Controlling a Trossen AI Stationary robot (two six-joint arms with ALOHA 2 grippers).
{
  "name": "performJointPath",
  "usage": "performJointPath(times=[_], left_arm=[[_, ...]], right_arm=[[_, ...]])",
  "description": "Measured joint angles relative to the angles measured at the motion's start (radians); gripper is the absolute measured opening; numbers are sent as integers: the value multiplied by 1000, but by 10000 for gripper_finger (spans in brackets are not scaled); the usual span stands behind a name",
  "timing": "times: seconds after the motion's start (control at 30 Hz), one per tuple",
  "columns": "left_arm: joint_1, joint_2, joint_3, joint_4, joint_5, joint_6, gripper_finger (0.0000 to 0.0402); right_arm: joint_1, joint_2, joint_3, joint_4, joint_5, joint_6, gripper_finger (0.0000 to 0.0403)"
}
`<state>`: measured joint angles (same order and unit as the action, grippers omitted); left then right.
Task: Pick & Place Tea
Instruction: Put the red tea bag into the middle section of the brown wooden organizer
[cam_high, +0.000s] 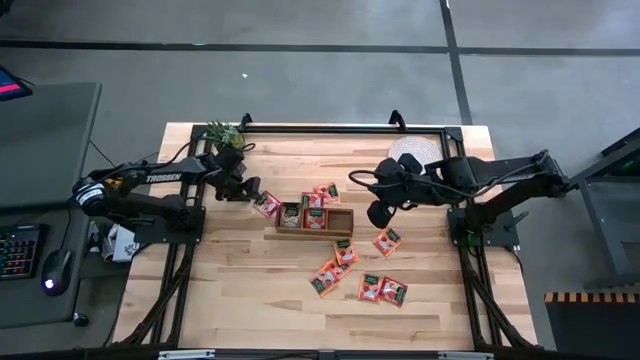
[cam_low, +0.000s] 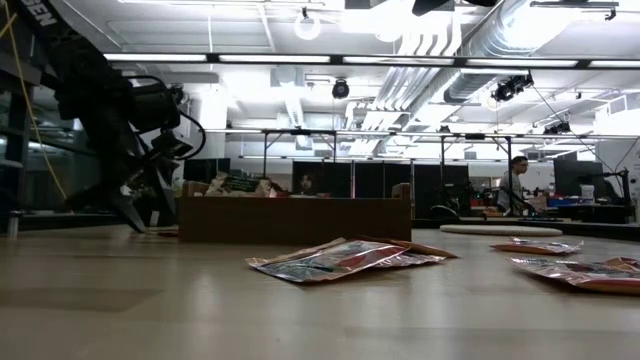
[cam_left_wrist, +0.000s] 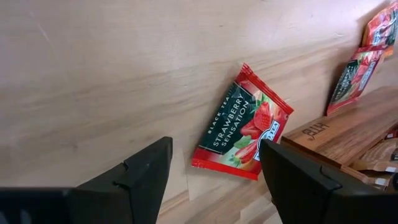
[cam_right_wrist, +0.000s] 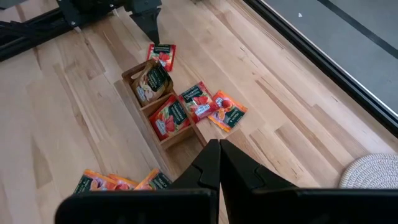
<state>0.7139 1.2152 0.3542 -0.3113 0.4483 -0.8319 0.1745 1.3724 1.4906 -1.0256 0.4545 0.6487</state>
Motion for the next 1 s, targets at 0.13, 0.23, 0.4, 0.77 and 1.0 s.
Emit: performJointPath(times=[0.13,0.23,0.4,0.77,1.0], left_arm=[[-29,0,0,1,-21,-15,248],[-59,0,1,2,-47,-32,248],[-100,0,2,12,-72,-60,248],[-132,2,0,30,-59,-113,248],[-182,9,1,46,-88,-150,248]], right_arm=[[0,0,0,0,2,0,0],[0,0,0,0,2,-1,0],[0,0,0,0,7,-3,0],[3,0,0,0,6,-3,0],[3,0,0,0,6,-18,0]])
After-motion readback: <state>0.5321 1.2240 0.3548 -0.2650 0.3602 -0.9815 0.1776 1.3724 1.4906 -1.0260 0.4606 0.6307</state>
